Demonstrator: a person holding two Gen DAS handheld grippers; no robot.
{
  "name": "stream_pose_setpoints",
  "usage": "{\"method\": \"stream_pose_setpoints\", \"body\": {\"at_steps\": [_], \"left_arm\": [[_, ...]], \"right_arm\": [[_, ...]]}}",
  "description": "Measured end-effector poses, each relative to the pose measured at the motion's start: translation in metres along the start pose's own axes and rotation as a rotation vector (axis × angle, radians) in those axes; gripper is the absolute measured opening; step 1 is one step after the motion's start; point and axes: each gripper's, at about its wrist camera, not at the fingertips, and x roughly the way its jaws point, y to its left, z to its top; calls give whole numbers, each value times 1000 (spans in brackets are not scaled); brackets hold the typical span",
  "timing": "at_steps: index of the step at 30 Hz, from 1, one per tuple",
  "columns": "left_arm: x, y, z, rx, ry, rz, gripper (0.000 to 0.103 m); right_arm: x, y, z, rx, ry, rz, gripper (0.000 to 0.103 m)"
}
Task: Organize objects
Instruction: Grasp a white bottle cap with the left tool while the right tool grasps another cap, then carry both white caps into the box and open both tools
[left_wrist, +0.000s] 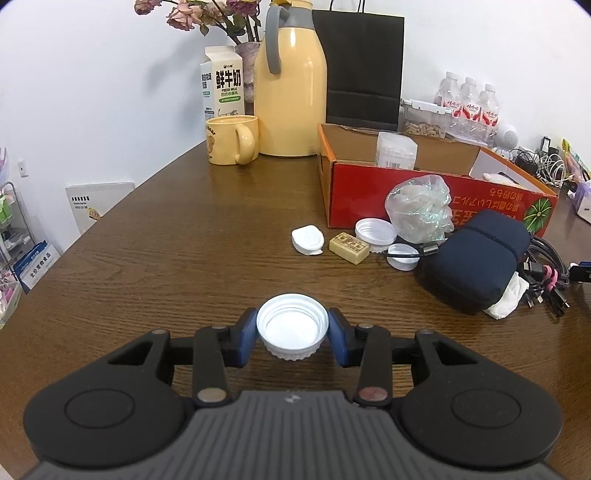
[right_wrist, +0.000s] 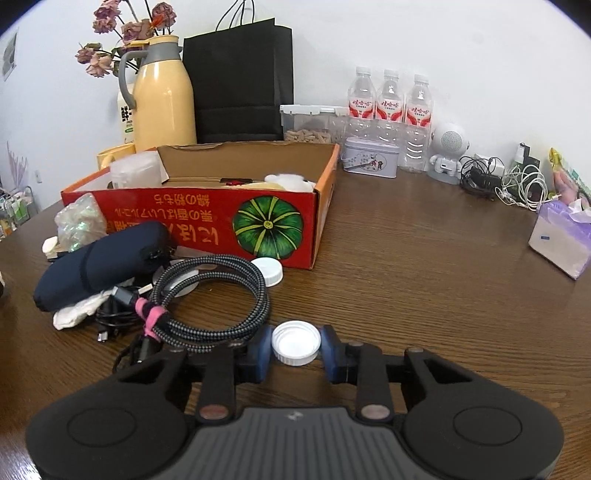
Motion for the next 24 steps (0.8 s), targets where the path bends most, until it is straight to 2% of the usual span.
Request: {"method": "stream_pose_setpoints", "body": {"at_steps": [6,12,20,24], "left_arm": [[-2,-3,7,-4,-22,-7,41],[-10,-11,29,2,-92,-22,41],[-15,-41,76,47,-221,-77,41],[-7,-63,98,66,-259,-113,41]], "right_arm": [[-8,2,-1,-5,-42,-20,27],[-16,8,9,-10,-98,-28,27],[-16,35,45,-45,-180,11,27],[-11,53,69,-53,-230,42,27]]}}
